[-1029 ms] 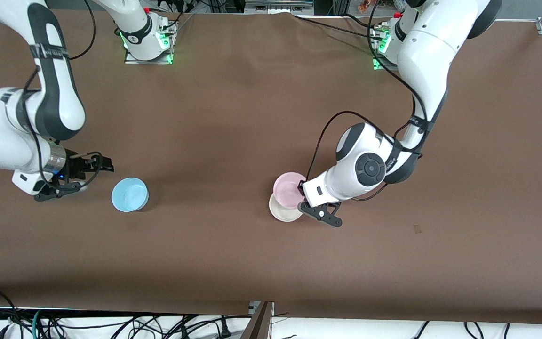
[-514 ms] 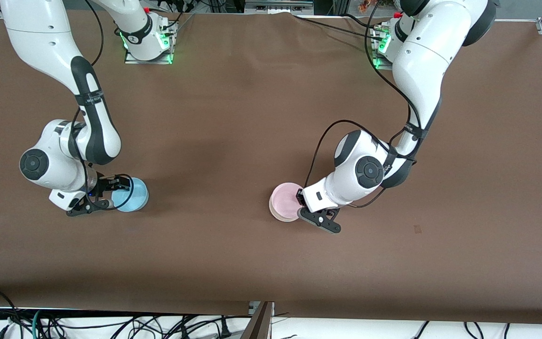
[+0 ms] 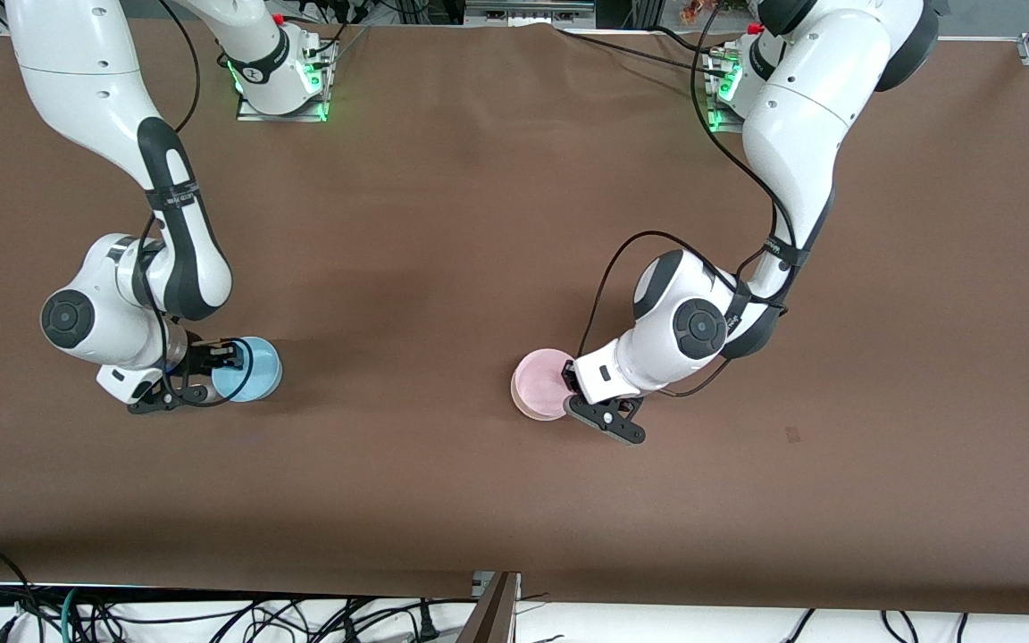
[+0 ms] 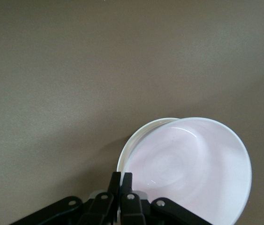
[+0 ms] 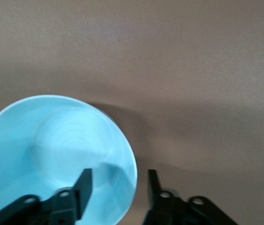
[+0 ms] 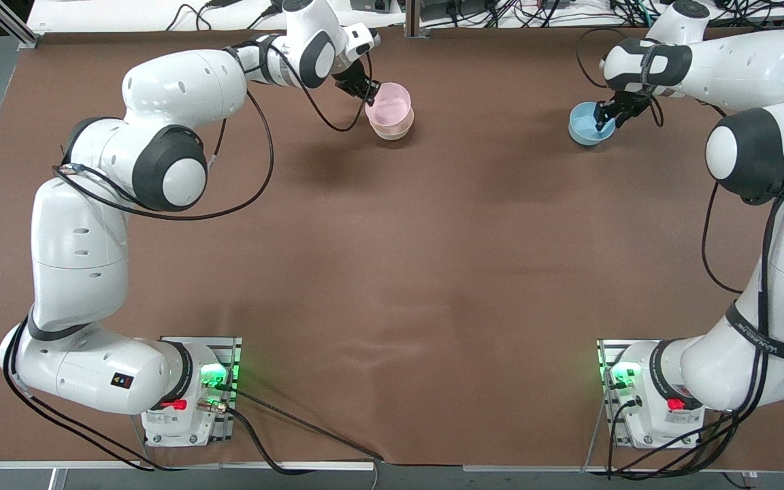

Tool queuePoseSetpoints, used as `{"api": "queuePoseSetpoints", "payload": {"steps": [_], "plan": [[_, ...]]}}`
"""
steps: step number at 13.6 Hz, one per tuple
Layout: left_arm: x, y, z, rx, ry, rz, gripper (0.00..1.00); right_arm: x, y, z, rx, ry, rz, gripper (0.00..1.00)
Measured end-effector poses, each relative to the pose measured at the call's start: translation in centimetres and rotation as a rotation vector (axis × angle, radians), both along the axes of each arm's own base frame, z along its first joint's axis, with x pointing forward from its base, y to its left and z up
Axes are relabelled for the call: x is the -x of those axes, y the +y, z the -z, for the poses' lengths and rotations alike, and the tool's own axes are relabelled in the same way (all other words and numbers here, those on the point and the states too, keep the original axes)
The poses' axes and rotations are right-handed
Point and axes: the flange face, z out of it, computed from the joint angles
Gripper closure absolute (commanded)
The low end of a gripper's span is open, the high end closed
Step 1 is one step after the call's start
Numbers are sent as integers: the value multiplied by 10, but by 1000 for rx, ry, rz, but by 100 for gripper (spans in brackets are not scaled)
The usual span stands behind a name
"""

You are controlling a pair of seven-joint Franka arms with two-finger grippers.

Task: Stack pink and blue bowls on white bowl
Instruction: 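Lower the pink bowl into the white bowl while the right gripper grasps the blue bowl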

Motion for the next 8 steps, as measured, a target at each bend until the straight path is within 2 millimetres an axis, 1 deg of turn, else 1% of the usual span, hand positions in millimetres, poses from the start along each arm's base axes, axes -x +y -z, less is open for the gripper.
{"api": "queuePoseSetpoints", "payload": {"steps": [3,5,8], "plan": [[0,0,0,0,-1,0,0,-1,1,0,-38,-5,51,100],[-1,0,-2,2,-4,0,0,-3,3,-3,-68,-10,78,100],[-5,0,-10,8,-18,-4,0,-7,5,-7,-78,-20,123,100]]}}
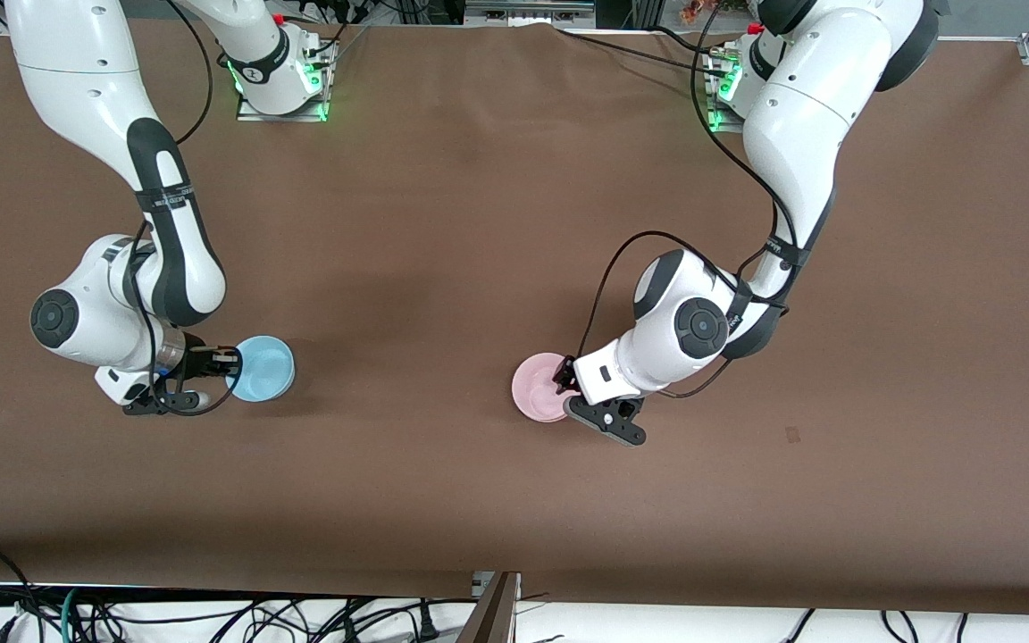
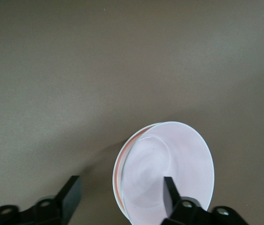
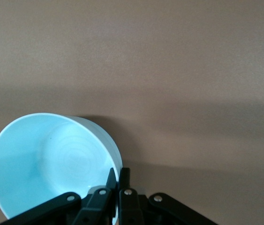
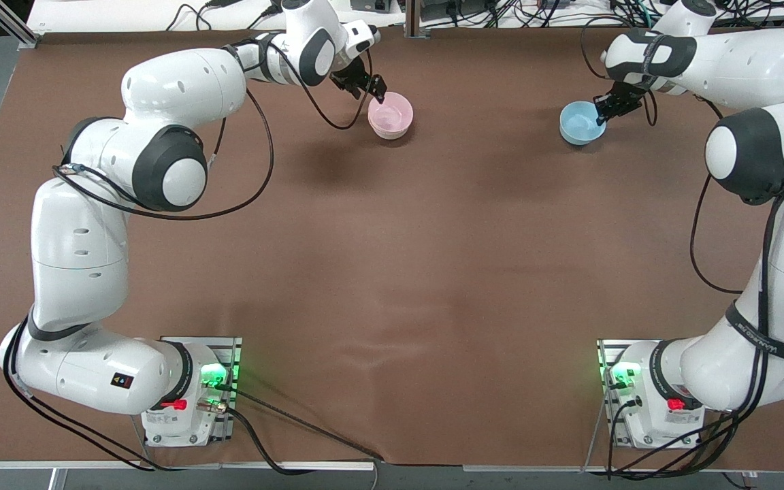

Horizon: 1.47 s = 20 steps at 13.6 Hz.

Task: Stack pink and blue bowls on white bowl
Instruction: 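Lower the pink bowl into the white bowl while the right gripper grasps the blue bowl, then carry the blue bowl with the right gripper while the left gripper withdraws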

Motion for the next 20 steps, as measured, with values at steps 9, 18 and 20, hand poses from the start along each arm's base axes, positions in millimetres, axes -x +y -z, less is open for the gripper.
{"api": "queuePoseSetpoints", "payload": {"steps": [9,18,20], "plan": [[-4,78,-99,-240,132,19,0,-17,36,-20,-21,-22,163,100],[32,177,-282,-378,123,-78,0,-22,209,-117,-186,114,350,100],[31,202,-314,-371,75,-129,0,-11,249,-116,-211,141,351,100]]}}
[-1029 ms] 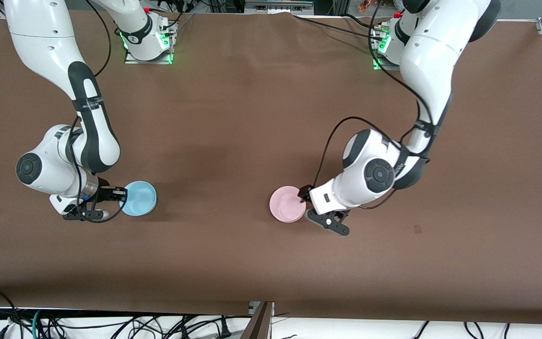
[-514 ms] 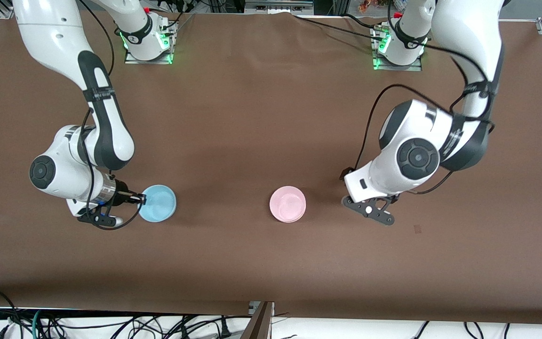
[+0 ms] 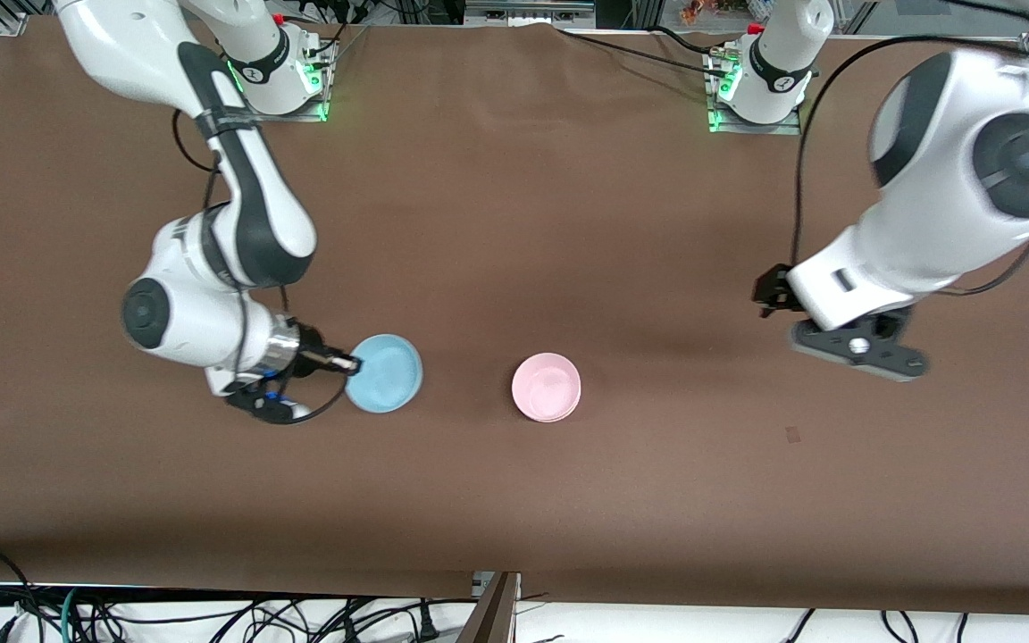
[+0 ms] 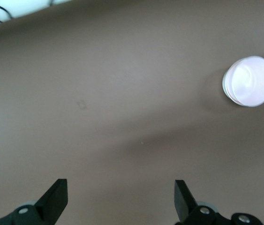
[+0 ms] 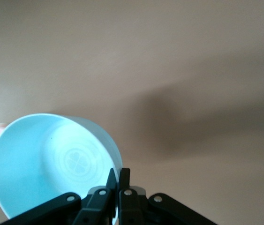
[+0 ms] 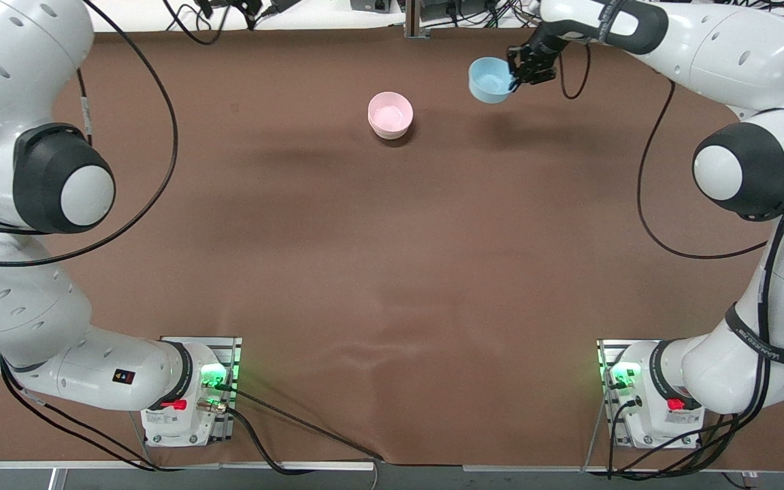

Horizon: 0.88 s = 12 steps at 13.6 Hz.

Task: Stack pink and blue bowls on white bowl
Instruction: 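Carry the blue bowl with the right gripper while the left gripper withdraws, then lower the blue bowl into the pink bowl with the right gripper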

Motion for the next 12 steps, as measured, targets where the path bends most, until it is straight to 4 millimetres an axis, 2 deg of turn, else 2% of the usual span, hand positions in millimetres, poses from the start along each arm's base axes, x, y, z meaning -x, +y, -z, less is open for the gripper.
{"api": "queuePoseSetpoints", "payload": {"steps": [1,3,6,8,10,12], "plan": [[-2,9,-13,2,-26,-15,0,4,17,2,-11,8,-5,100],[-5,20,-20,5,-40,-38,0,11,53,4,-26,16,13,100],[-11,35,-1,-4,-6,-95,0,22,123,9,-56,-55,93,100],[-8,55,11,-18,55,-137,0,30,159,22,-84,-112,150,100],[2,84,14,-27,100,-179,0,36,180,37,-99,-135,180,100],[17,99,11,-22,73,-198,0,38,191,52,-99,-131,182,100]]}}
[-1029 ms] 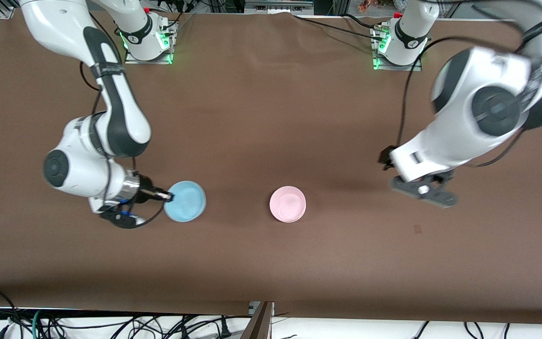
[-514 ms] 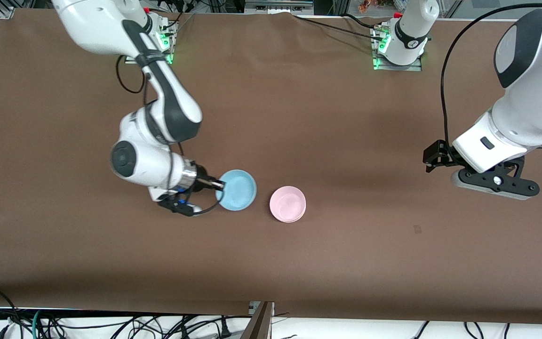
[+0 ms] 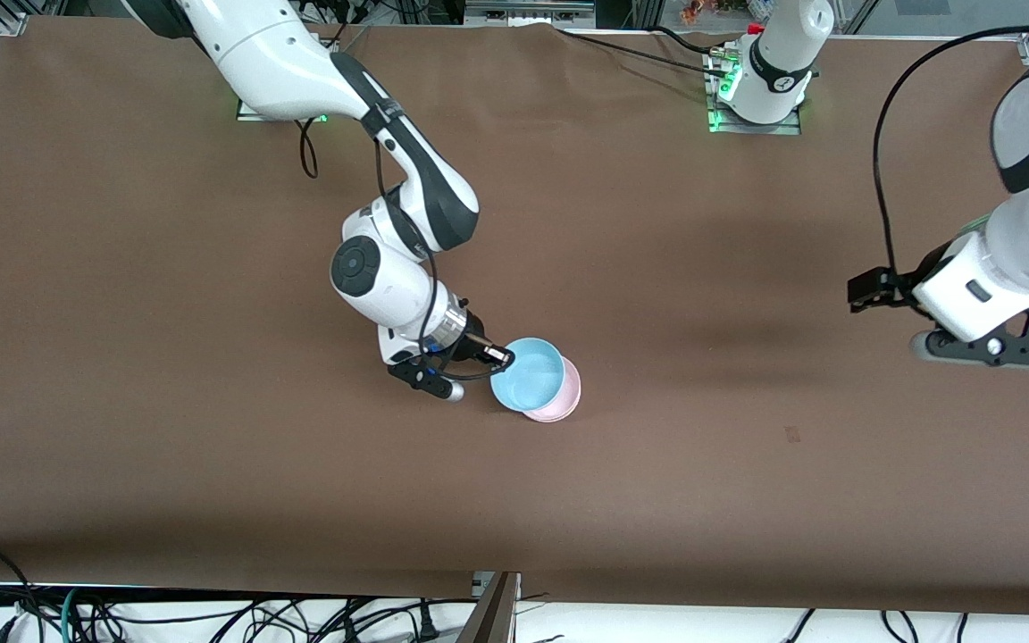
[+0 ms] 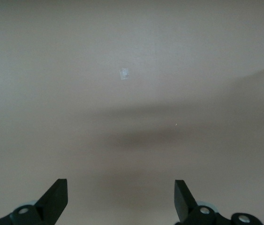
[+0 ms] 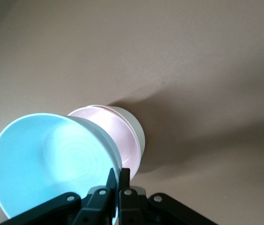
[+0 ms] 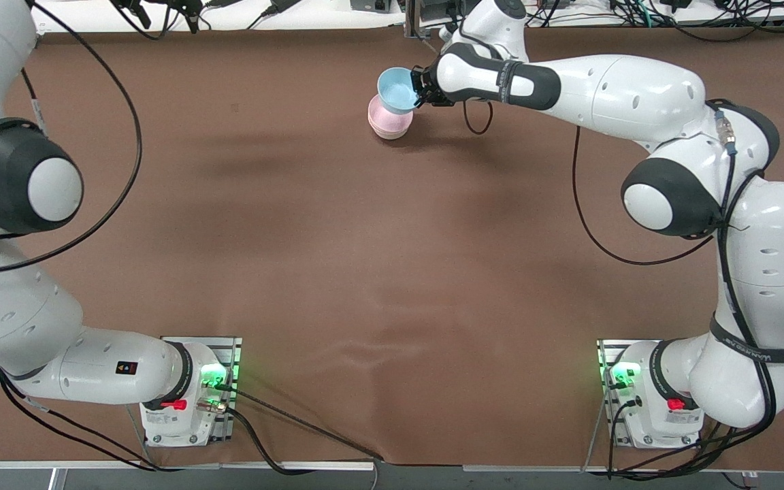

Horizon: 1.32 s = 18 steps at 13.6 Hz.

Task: Stack pink and blue bowls on white bowl
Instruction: 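Lower the blue bowl into the pink bowl with the right gripper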

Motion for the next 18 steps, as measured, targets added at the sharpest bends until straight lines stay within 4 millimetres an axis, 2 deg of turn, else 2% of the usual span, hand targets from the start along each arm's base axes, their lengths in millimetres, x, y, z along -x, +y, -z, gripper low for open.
{"api": "queuePoseSetpoints", "payload": {"steps": [3,6,11,14,18], "plan": [[20,3,5,-6,-85,10,0,5,10,14,5,13,-7,100],[27,12,7,-93,-161,71,0,9,17,19,7,19,-15,100],[44,9,1,-35,-85,54,0,7,17,39,0,-20,10,100],[45,24,0,-3,-77,28,0,5,17,40,-3,-30,15,100],[45,22,0,-2,-77,32,0,3,16,39,-8,-48,24,100]]}}
